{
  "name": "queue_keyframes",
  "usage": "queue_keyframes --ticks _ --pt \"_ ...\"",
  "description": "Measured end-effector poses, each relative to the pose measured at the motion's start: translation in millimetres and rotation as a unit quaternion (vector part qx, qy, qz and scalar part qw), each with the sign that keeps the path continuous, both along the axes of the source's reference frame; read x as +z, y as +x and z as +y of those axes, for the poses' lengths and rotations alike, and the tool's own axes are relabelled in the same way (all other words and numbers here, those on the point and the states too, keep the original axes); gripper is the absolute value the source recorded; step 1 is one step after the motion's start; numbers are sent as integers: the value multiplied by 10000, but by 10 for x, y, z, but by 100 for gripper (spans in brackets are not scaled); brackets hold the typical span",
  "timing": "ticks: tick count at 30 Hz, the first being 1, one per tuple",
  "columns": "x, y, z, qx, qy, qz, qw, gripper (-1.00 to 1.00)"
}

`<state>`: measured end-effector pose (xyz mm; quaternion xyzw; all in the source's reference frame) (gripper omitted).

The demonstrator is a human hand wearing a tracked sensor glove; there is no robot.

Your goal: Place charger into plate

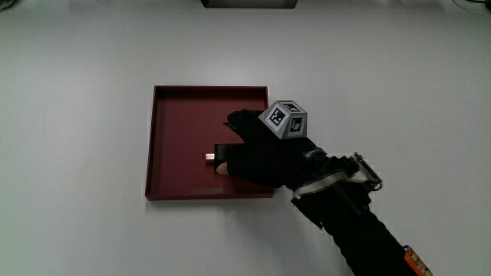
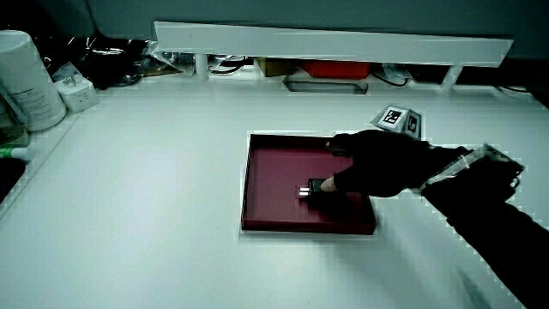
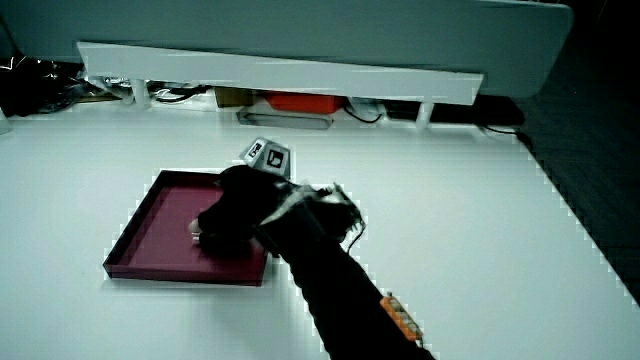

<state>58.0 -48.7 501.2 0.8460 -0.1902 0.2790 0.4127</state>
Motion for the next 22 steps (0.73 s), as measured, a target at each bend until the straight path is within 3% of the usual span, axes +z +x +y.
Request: queue_keyframes --ticks 1,3,5,8,10,11,12,13,22 --pt "-91 42 -21 21 59 -164 9998 -100" --pt "-177 137 -74 22 69 -128 9999 -100" --pt "-9 255 -156 -85 -194 -776 9968 -100" --pt "-217 425 -206 129 -427 -1051 9935 -100" --pt "-236 553 -278 104 -181 -1022 9945 -100" --pt "-323 600 -300 168 -171 -854 9961 -100" --pt "-366 646 -322 196 -199 -874 9958 -100" --pt "-661 660 -312 378 338 -86 9987 -100" --pt "-938 943 -471 694 620 25 9957 -100"
